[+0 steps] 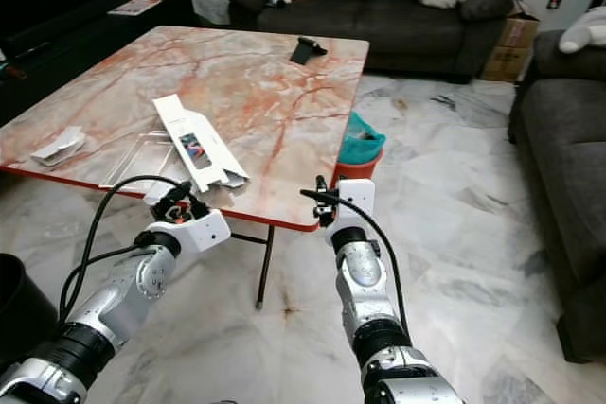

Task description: Picking trash to rubbish bin

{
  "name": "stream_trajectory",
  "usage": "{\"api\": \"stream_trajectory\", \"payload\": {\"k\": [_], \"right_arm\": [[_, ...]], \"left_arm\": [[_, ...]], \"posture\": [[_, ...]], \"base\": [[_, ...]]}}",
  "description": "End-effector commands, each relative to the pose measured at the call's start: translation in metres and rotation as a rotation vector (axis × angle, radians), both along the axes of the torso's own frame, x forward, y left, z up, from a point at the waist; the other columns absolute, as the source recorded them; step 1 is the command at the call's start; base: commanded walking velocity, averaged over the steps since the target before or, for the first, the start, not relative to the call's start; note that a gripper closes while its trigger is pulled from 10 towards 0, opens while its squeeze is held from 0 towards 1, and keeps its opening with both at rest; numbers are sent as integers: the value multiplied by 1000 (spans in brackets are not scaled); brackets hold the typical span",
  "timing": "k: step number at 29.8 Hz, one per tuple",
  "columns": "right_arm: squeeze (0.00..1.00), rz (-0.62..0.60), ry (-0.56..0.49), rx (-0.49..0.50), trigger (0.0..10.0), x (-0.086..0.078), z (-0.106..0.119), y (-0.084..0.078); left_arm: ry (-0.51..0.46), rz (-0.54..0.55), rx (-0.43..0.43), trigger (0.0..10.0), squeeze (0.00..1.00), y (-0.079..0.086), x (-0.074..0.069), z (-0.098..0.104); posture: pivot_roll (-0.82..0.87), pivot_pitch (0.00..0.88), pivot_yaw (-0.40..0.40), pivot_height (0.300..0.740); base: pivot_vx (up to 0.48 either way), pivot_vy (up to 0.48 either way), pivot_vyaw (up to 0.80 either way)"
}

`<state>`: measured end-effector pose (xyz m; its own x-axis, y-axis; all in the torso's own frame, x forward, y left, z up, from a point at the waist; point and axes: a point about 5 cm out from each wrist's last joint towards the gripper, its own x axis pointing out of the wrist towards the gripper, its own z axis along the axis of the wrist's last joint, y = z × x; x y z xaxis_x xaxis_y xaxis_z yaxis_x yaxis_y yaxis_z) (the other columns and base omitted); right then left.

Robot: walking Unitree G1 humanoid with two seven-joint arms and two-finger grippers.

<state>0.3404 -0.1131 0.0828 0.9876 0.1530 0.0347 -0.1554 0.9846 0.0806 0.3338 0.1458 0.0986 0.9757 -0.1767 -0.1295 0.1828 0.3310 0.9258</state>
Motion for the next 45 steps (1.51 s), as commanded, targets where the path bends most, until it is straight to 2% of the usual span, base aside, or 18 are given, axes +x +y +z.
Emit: {"api": "stream_trajectory", "payload": {"k": [1, 11, 18, 29, 45], "right_arm": [[0, 11, -5, 7, 10000, 1, 3, 3], [0, 14, -9, 8, 10000, 2, 4, 4], [0, 2, -16, 8, 10000, 0, 3, 2], [0, -11, -15, 17, 10000, -8, -3, 2], [0, -6, -22, 21, 10000, -12, -2, 5]], "left_arm": [[-8, 46, 22, 10000, 0, 12, 6, 5], [5, 92, 77, 10000, 0, 23, 27, 8], [13, 86, 81, 10000, 0, 20, 36, 13], [25, 47, 93, 10000, 0, 11, 39, 10], [53, 15, 114, 10000, 0, 2, 39, 2]], "posture": [[193, 0, 21, 740], [192, 0, 17, 740], [179, 0, 28, 740], [158, 8, 42, 740], [142, 37, 52, 740]], "base": [[0, 0, 0], [0, 0, 0], [0, 0, 0], [0, 0, 0], [0, 0, 0]]}}
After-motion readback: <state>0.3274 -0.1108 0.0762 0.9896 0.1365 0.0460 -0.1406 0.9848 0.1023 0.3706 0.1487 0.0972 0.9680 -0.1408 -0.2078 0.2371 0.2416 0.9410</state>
